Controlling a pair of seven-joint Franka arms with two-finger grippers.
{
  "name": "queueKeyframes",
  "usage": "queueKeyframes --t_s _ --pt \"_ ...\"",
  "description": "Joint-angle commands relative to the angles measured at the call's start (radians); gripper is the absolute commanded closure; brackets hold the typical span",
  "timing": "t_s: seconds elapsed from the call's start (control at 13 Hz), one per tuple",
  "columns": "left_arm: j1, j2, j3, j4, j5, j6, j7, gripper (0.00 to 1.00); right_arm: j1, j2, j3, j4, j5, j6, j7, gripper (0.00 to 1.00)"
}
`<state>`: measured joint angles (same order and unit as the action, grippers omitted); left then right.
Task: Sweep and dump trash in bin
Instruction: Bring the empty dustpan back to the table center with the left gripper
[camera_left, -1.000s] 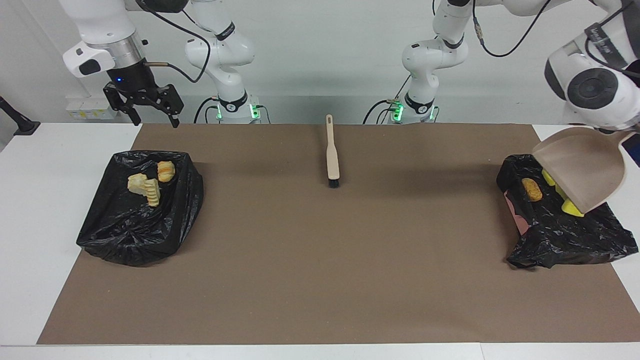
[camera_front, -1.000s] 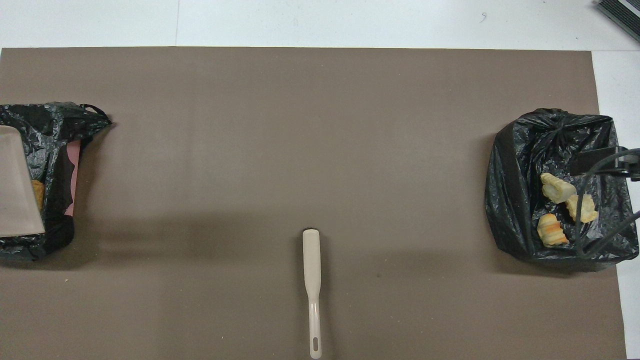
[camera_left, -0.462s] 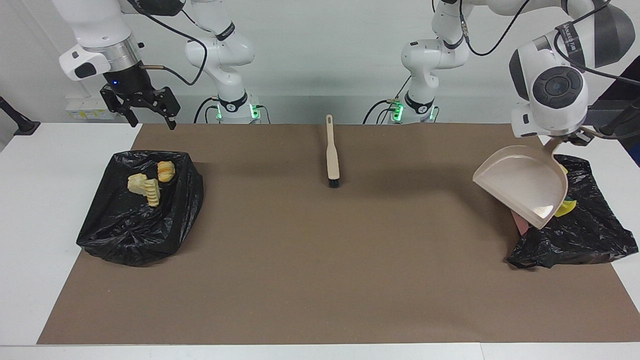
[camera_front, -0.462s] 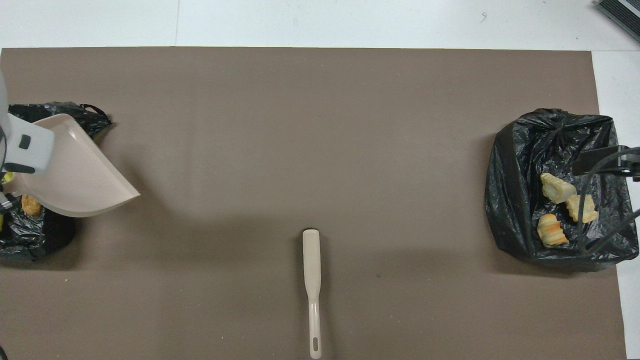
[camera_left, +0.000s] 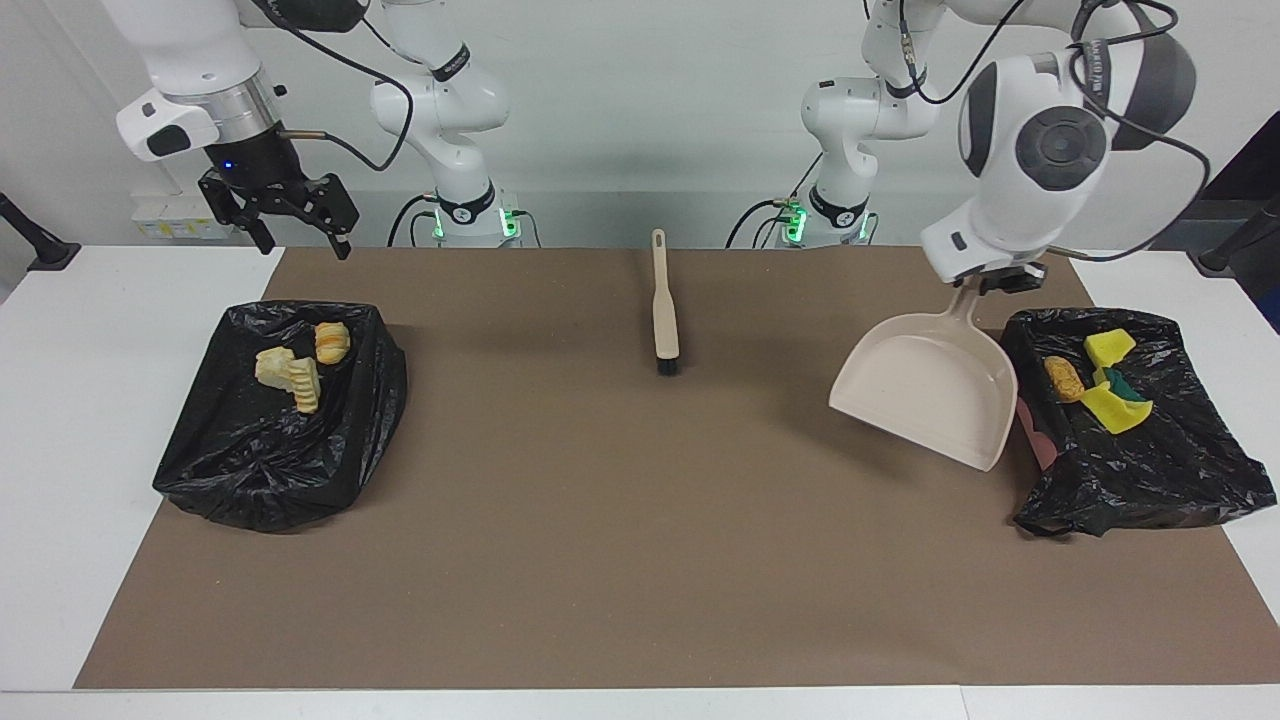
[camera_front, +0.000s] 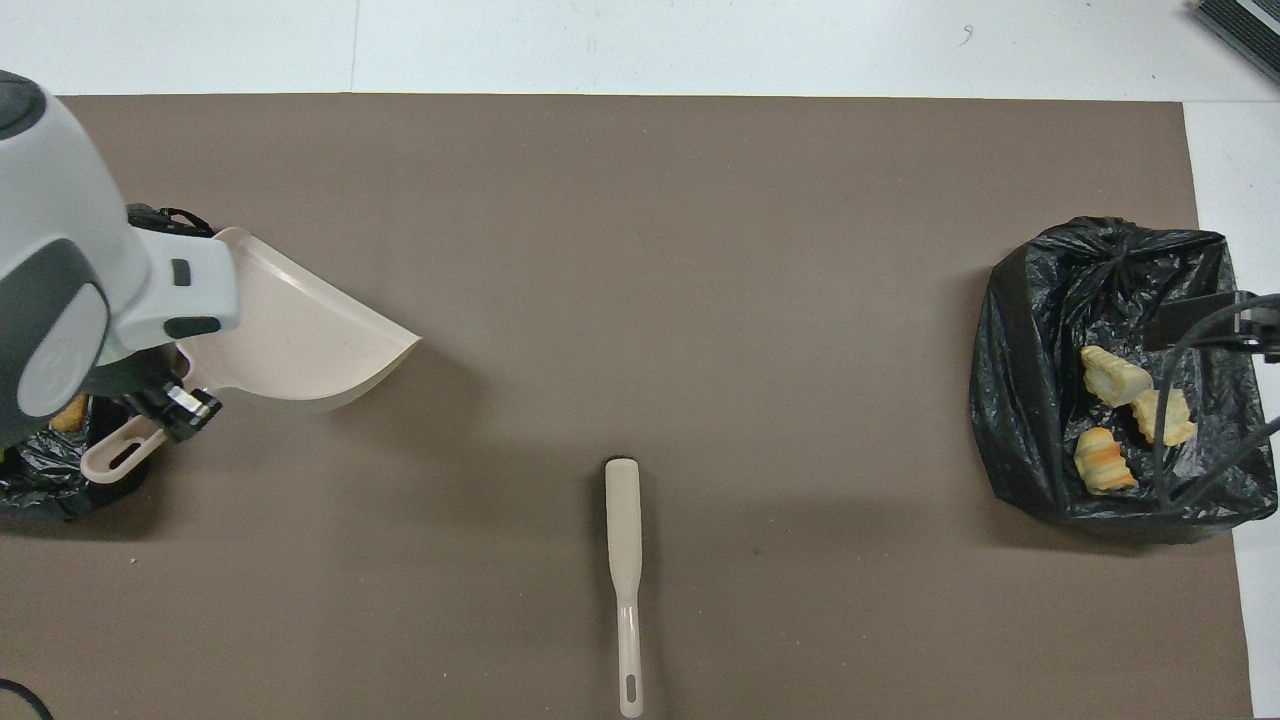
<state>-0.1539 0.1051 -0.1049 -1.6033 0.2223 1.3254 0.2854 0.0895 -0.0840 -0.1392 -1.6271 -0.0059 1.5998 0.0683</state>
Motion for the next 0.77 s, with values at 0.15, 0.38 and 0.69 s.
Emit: queueKeyframes --t_s 0.15,0.38,0.69 --pt "-0.149 -0.035 0.017 -0.029 -0.179 0.151 -0.361 1.0 0.007 -0.011 -0.011 -0.01 -0.014 -0.004 -0.022 0.0" --pt "-0.219 -0.021 0.016 -0.046 -0.231 0.306 -0.477 1.0 0.006 -0.013 -0.005 -0.01 -0.002 -0.027 -0.025 0.0" --pt "-0.268 0.022 0.016 -0.063 -0.291 0.467 -0.514 1.0 0.009 -0.013 -0.003 -0.019 -0.014 -0.011 -0.119 0.0"
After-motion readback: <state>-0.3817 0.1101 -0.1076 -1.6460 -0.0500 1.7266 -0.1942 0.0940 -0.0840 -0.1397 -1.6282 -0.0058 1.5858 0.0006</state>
